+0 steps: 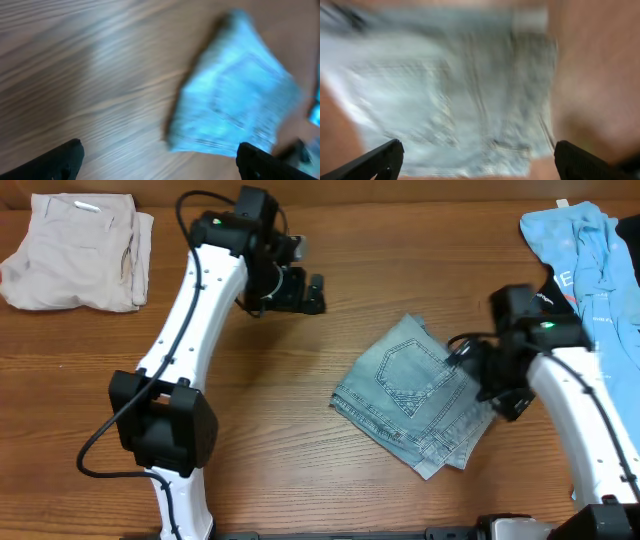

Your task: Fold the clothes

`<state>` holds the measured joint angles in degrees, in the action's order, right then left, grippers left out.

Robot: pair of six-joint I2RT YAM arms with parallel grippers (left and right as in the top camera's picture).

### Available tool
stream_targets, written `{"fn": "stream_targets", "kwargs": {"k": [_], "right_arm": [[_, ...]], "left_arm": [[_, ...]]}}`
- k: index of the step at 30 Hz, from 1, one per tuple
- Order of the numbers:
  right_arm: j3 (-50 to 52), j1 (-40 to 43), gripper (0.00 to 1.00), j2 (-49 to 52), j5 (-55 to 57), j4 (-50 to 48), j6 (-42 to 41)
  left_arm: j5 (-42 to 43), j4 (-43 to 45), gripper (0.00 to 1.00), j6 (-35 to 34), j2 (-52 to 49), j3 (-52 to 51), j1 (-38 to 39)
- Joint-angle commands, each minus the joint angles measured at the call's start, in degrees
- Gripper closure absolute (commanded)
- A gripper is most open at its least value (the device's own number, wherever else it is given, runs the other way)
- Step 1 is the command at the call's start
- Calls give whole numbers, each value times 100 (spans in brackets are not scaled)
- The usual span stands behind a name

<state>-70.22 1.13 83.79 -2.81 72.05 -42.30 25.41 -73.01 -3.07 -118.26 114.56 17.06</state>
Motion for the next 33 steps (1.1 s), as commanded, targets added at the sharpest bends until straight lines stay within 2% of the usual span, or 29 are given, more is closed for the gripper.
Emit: {"fn": "stream_targets", "kwargs": {"k": [1,7,10,13,23,28,33], "right_arm": [[-286,758,0,-42,-656,-306,754],[-286,1759,0,-42,-673,-953,763],[-286,1919,0,-42,-671,-1027,765],[-286,1930,0,-42,-671,-1027,763],[-286,1930,0,-42,-671,-1027,763],[-286,1930,0,-42,-671,-1027,763],[-286,1930,0,-42,-673,-1027,763]], "left_arm": [[772,243,0,444,50,-249,374],[804,1403,0,424,39,-1082,1113],[225,1768,0,184,2,-1412,1276],[588,2004,0,205,-155,-1569,1279],[1126,2197,0,595,-990,-1572,1246],[1784,1998,0,859,-1174,-1574,1270],[1749,1790,2,981,-1196,-1585,1436]]}}
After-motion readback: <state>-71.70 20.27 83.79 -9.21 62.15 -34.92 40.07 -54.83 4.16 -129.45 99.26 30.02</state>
